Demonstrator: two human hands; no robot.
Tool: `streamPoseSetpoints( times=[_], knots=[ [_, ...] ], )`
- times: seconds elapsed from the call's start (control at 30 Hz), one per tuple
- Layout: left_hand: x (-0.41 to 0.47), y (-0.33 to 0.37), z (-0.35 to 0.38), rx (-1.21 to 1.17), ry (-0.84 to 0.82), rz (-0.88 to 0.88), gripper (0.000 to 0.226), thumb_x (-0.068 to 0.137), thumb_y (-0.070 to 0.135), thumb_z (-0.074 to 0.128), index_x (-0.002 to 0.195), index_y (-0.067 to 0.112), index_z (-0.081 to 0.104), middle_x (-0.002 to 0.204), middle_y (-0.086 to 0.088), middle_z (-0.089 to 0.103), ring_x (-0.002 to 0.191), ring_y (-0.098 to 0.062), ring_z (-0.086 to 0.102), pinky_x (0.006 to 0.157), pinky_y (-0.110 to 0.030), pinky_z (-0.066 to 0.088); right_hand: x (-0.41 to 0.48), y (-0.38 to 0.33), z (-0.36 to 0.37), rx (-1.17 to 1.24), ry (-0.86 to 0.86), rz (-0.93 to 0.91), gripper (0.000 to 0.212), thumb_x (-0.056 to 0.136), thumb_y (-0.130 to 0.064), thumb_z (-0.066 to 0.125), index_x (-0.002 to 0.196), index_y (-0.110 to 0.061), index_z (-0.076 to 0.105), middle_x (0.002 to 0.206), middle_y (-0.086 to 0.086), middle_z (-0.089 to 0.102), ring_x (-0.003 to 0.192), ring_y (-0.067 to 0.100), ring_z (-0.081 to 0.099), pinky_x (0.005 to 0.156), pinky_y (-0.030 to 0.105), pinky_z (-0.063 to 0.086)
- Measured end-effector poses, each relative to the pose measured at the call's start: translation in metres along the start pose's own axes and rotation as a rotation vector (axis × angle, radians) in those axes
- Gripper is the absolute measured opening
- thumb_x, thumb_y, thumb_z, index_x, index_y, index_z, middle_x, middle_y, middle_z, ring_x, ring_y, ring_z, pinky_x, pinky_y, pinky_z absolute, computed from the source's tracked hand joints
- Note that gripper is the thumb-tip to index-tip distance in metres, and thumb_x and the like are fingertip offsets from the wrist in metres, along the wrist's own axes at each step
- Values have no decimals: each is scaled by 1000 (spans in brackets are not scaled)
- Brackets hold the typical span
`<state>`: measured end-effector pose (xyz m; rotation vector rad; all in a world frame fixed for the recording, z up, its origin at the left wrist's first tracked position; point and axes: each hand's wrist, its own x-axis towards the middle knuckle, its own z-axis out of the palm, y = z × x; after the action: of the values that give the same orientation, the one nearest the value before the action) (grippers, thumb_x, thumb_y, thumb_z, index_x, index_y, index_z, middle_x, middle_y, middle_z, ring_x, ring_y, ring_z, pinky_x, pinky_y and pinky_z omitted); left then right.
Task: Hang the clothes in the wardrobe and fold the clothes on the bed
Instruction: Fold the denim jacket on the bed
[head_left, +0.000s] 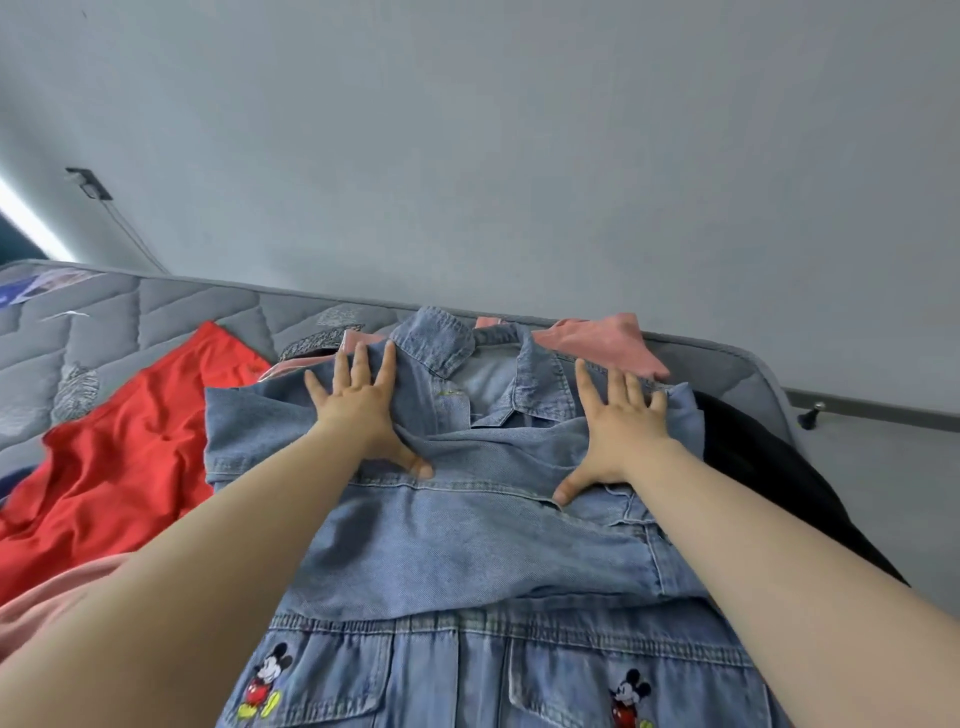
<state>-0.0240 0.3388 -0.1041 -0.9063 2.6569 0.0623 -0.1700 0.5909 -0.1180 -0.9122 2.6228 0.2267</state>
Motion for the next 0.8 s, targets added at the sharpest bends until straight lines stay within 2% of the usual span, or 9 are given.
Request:
streamPoseSetpoints(
  times=[0.07, 0.23, 0.3, 0.37, 0.43, 0.5, 0.57, 0.63, 0.8],
  knots=[
    [2, -2, -4, 2, -4, 1, 175, 12, 89, 67, 141, 31, -36, 156, -10, -29, 144, -33, -24, 108, -70, -9, -2, -3, -3, -10, -25, 38, 170, 30, -87, 71, 143, -21, -36, 157, 22, -21, 145, 44, -16, 113, 65, 0],
    [1, -4, -23, 33, 36, 28, 172, 20, 86, 72, 145, 28, -30, 160, -15, 7, 146, -37, 6, 109, -67, -5, -8, 2, -15, -42, -48, 108, 167, 30, -90, 67, 146, -22, -32, 158, 24, -9, 146, 45, -5, 113, 67, 2],
    [-5, -4, -24, 6, 73, 31, 167, 26, 78, 79, 150, 18, -16, 156, -16, 22, 143, -37, 22, 113, -60, 13, -13, 7, -17, -51, -14, 124, 165, 32, -92, 66, 149, -20, -26, 157, 23, 6, 145, 41, 7, 113, 62, 9],
    [-12, -3, -24, -37, 140, 40, 147, 32, 69, 85, 145, 7, 13, 137, -16, 46, 126, -35, 46, 102, -48, 40, -20, 7, -19, -70, 84, 102, 160, 35, -90, 66, 153, -16, -13, 151, 19, 25, 141, 36, 21, 112, 61, 12],
    [-18, -4, -26, -77, 207, 49, 112, 39, 60, 89, 124, 9, 37, 116, -10, 59, 108, -32, 58, 81, -40, 47, -27, 4, -22, -94, 198, 59, 135, 40, -86, 68, 145, -13, 26, 132, 12, 49, 130, 30, 39, 111, 57, 16],
    [-25, -8, -31, -107, 233, 68, 84, 45, 54, 89, 107, 14, 48, 103, -5, 64, 96, -29, 61, 70, -34, 43, -35, 1, -26, -134, 304, -5, 78, 50, -81, 70, 99, -22, 55, 91, -2, 59, 106, 23, 55, 102, 46, 24],
    [-35, -12, -36, -93, 255, 95, 61, 51, 53, 85, 92, 20, 53, 93, 0, 66, 84, -24, 59, 64, -31, 40, -46, -1, -28, -158, 335, -43, 52, 63, -74, 68, 70, -26, 49, 68, -8, 51, 85, 18, 56, 95, 39, 28],
    [-47, -17, -40, -89, 310, 120, 50, 56, 51, 81, 85, 23, 52, 84, 2, 63, 76, -21, 54, 60, -31, 36, -61, 2, -27, -160, 372, -58, 46, 74, -62, 65, 59, -24, 42, 62, -9, 48, 76, 17, 52, 90, 35, 29],
    [-85, -34, -46, -166, 458, 272, 34, 66, 33, 71, 86, 18, 49, 86, -3, 61, 84, -28, 57, 62, -34, 39, -101, 13, -26, -40, 561, -144, 26, 66, -36, 76, 63, -13, 64, 69, 2, 63, 77, 27, 57, 75, 37, 39]
  ],
)
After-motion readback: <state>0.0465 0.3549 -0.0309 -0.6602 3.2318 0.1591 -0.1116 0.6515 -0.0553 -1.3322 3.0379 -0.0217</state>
